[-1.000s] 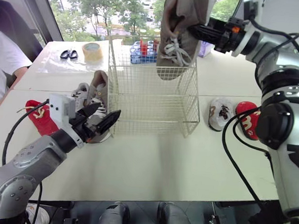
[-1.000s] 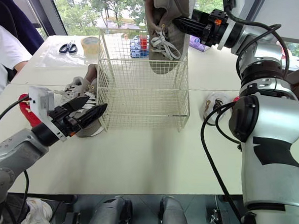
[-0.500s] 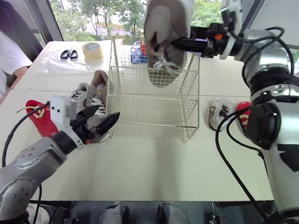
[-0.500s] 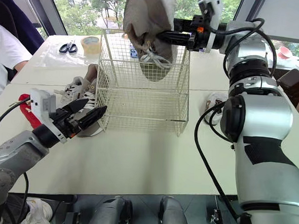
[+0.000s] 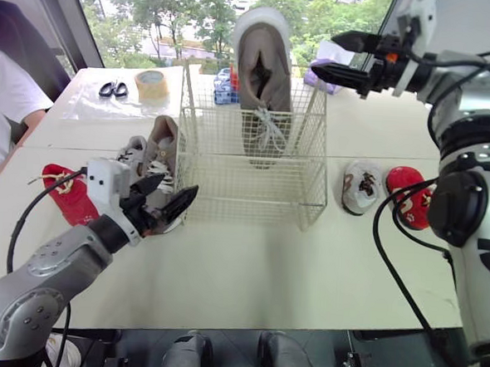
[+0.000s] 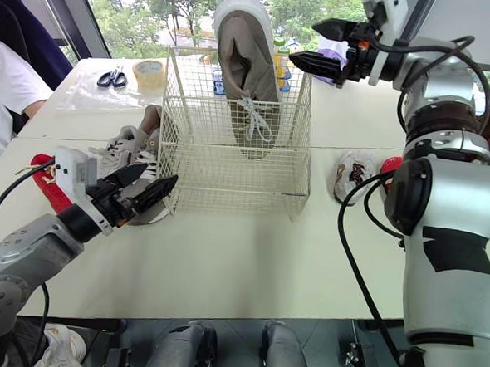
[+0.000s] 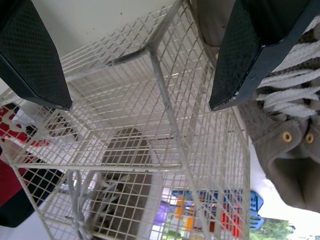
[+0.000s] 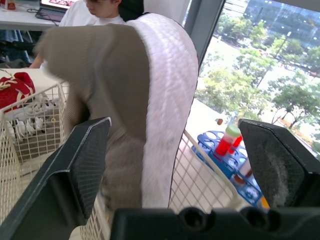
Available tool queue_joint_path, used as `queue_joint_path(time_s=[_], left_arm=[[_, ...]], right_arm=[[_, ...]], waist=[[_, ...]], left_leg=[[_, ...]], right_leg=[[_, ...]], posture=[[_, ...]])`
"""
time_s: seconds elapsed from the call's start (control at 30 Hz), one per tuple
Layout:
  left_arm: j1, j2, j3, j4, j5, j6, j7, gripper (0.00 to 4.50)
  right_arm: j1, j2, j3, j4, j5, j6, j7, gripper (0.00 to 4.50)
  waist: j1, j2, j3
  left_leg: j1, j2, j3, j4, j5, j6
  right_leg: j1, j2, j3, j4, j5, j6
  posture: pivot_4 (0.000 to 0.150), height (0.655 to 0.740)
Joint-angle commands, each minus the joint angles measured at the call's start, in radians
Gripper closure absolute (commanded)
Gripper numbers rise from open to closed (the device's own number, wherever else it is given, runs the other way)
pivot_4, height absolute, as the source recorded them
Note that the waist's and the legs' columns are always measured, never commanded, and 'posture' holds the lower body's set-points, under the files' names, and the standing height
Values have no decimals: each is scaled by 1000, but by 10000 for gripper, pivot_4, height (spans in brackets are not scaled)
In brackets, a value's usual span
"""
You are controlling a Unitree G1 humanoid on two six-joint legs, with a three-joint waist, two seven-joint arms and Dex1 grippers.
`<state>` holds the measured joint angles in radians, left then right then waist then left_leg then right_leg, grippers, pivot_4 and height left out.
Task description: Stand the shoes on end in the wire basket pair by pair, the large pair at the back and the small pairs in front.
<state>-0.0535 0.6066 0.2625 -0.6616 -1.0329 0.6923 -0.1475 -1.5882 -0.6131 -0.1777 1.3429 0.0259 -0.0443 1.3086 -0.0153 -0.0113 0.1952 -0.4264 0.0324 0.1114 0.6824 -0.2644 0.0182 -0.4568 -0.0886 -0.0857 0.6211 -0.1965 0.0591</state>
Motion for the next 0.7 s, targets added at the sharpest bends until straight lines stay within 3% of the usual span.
queue_joint_path(time_s=[0.03, 0.2, 0.3, 0.5, 0.6, 0.7], left_arm=[[-21, 14, 16, 5, 10, 0, -22, 0], [-46, 57, 111, 10, -97, 22, -17, 0], [-101, 124, 192, 54, -175, 47, -19, 0], [-246, 203, 198, 193, -132, 57, -30, 0], [-291, 221, 178, 198, -128, 65, -72, 0], [-318, 229, 160, 194, -120, 73, -93, 0]], right_arm=[[4, -41, -44, -33, 45, 14, 12, 771], [23, -61, -90, -122, 140, 93, 152, 771], [131, -25, -74, -338, 195, 160, 174, 771], [373, 120, 2, -931, 228, 330, -109, 771], [489, 179, 89, -1104, 112, 314, -306, 771], [544, 263, 86, -1210, 96, 391, -515, 771]], waist=[[0, 0, 0], [1, 0, 0], [0, 0, 0], [2, 0, 0], [1, 0, 0], [4, -1, -1]], left_leg=[[0, 0, 0, 0, 0, 0], [0, 0, 0, 0, 0, 0], [0, 1, -1, 0, 0, 0], [1, 0, -1, 1, 2, -4], [1, 1, -2, 1, 3, -5], [1, 0, -2, 1, 3, -6]], right_leg=[[0, 0, 0, 0, 0, 0], [0, 0, 0, 1, 0, 0], [0, 0, 0, 1, 0, 0], [-2, -1, -1, 8, 0, 0], [-3, 0, -1, 10, 0, 0], [-3, 0, -1, 9, 0, 0]], posture=[[1500, 7400], [1500, 7400], [1500, 7400], [1500, 7400], [1500, 7400], [1500, 7400]])
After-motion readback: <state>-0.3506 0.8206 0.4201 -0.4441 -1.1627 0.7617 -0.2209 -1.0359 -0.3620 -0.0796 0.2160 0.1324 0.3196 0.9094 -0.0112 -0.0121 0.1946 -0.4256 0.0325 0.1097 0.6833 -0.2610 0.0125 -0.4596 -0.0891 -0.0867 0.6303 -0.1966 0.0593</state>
